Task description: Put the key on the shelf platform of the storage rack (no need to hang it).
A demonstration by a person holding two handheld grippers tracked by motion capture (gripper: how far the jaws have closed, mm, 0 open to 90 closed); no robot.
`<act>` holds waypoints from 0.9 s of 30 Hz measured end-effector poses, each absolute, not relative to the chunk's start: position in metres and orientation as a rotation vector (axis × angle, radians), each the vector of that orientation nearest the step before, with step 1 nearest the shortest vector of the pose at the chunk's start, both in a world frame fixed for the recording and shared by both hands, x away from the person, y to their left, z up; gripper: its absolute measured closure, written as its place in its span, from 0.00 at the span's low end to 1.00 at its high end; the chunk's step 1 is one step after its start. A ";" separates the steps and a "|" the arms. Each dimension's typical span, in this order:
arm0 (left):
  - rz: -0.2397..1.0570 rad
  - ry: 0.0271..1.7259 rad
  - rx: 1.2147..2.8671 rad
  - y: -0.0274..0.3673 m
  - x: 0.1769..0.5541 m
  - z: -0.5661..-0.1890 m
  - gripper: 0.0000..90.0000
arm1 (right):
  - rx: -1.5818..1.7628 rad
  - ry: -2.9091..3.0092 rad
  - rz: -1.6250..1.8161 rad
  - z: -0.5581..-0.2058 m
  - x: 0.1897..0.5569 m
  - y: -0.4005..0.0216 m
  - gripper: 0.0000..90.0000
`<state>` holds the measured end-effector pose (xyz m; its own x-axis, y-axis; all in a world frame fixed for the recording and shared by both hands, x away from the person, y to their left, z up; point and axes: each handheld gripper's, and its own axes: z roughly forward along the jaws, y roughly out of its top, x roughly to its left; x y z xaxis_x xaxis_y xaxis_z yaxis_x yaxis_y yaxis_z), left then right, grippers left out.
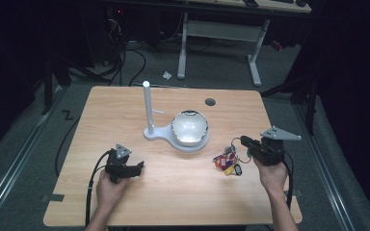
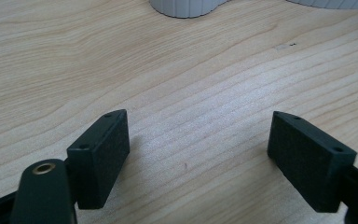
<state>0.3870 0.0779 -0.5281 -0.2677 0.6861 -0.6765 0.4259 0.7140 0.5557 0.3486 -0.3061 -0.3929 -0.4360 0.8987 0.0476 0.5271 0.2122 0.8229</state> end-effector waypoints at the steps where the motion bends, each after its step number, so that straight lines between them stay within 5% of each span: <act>1: 0.323 1.906 0.860 0.078 0.387 -0.528 0.23 | 1.296 2.048 1.129 -0.385 0.349 -0.305 0.97; 27: 0.321 1.905 0.862 0.078 0.387 -0.528 0.23 | 1.155 2.093 1.228 -0.335 0.359 -0.280 0.97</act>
